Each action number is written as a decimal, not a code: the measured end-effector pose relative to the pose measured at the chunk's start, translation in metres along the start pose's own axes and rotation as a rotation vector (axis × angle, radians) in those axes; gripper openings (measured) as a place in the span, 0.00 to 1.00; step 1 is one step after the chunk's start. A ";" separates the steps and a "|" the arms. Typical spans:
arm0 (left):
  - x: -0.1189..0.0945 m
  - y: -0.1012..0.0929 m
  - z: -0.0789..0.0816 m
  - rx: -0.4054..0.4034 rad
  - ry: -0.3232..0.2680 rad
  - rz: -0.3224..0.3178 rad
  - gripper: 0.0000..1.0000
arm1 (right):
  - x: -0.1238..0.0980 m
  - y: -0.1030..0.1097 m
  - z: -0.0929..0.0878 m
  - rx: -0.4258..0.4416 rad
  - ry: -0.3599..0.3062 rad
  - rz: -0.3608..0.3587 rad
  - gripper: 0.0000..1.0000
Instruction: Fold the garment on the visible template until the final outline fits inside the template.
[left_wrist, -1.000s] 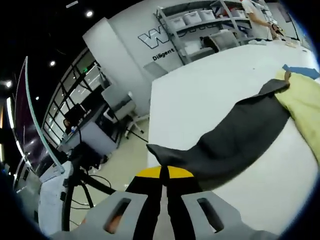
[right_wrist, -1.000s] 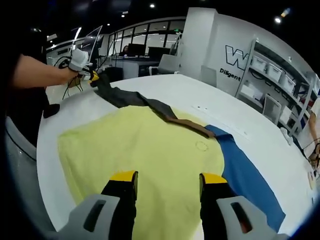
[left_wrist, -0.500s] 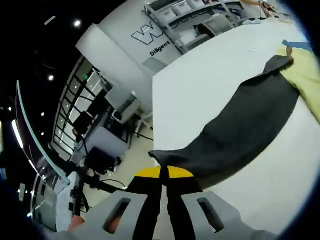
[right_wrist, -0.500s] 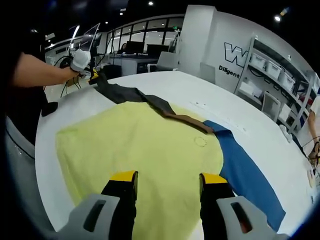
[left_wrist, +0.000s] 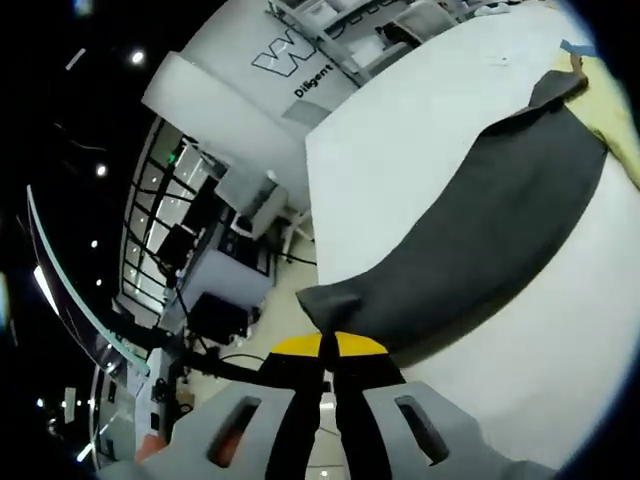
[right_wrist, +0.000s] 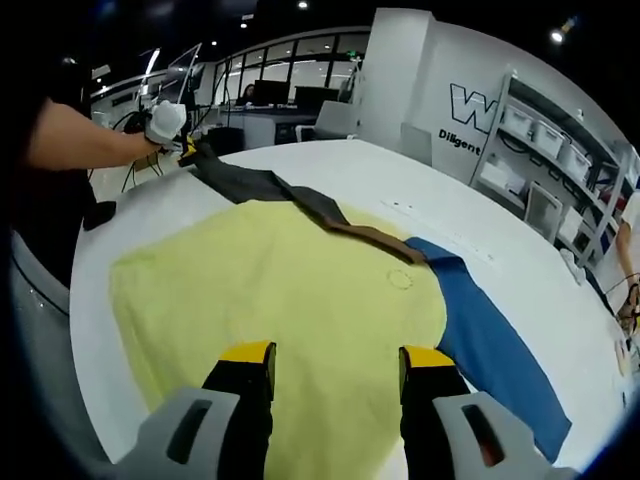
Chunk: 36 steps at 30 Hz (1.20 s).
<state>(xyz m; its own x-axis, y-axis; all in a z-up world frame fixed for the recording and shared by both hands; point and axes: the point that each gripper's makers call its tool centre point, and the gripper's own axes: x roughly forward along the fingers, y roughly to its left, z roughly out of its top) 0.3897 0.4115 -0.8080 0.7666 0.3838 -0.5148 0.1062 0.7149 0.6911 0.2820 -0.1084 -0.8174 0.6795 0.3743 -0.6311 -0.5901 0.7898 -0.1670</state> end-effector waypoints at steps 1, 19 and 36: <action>0.001 -0.001 -0.003 0.003 0.014 -0.001 0.04 | 0.000 0.000 0.000 0.000 -0.001 0.001 0.47; -0.007 0.012 -0.018 -0.066 0.077 0.034 0.12 | 0.002 0.003 0.002 -0.006 -0.003 0.010 0.46; -0.047 -0.036 0.054 -0.126 -0.157 -0.065 0.10 | 0.002 0.005 0.004 -0.010 -0.007 0.013 0.46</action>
<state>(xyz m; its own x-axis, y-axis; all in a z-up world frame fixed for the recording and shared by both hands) 0.3839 0.3355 -0.7811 0.8508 0.2460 -0.4644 0.0859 0.8067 0.5847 0.2816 -0.1016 -0.8167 0.6744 0.3881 -0.6282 -0.6037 0.7796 -0.1664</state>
